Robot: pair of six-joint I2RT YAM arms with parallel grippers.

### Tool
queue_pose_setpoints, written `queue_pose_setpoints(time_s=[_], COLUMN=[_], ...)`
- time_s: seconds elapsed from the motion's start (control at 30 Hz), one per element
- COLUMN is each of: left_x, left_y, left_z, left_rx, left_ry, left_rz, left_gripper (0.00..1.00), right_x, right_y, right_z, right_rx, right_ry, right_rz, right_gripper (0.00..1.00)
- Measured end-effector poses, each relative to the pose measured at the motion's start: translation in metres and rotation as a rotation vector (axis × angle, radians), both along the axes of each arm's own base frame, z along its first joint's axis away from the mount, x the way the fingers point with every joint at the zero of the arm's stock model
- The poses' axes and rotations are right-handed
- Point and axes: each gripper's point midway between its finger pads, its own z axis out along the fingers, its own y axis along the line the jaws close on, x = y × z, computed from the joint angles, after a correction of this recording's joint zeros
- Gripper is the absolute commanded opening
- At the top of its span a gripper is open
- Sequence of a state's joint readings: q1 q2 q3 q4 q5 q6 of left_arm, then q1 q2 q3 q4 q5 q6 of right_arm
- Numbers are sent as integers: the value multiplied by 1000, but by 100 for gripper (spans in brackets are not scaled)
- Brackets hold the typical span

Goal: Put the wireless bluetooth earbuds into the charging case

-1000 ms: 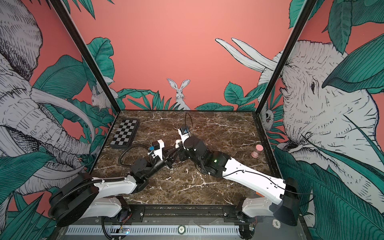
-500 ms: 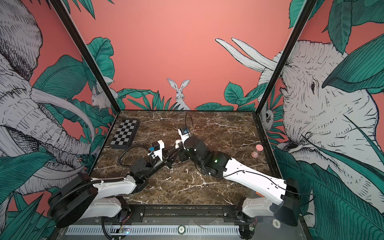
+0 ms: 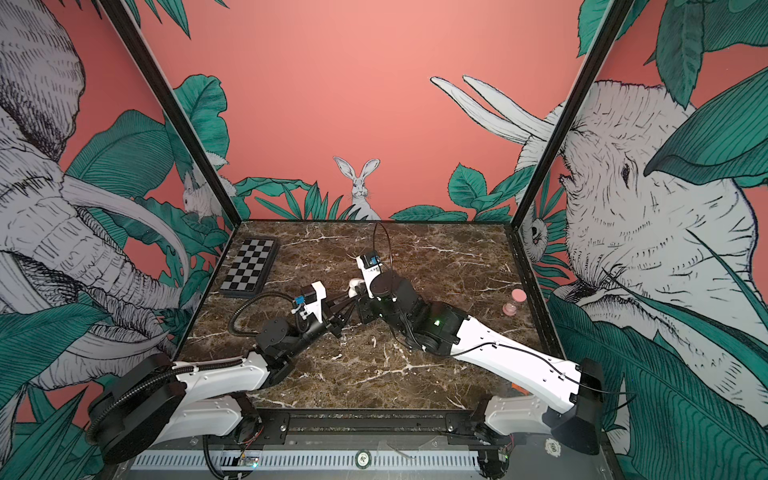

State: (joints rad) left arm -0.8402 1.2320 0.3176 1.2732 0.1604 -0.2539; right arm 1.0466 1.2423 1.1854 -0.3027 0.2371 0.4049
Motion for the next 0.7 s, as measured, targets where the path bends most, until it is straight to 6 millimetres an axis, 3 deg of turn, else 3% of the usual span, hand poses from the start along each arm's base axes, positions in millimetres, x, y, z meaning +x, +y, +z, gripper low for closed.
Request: queue_pose_setpoints(time_s=[0.7], left_x=[-5], left_y=[1], left_z=[3], left_rx=[-4], left_ry=[-10], left_rz=[-8], left_gripper=[0], right_x=[-5], right_y=[-1], right_z=[4], right_rx=[13], right_ry=[21], right_rz=[11], right_gripper=[14])
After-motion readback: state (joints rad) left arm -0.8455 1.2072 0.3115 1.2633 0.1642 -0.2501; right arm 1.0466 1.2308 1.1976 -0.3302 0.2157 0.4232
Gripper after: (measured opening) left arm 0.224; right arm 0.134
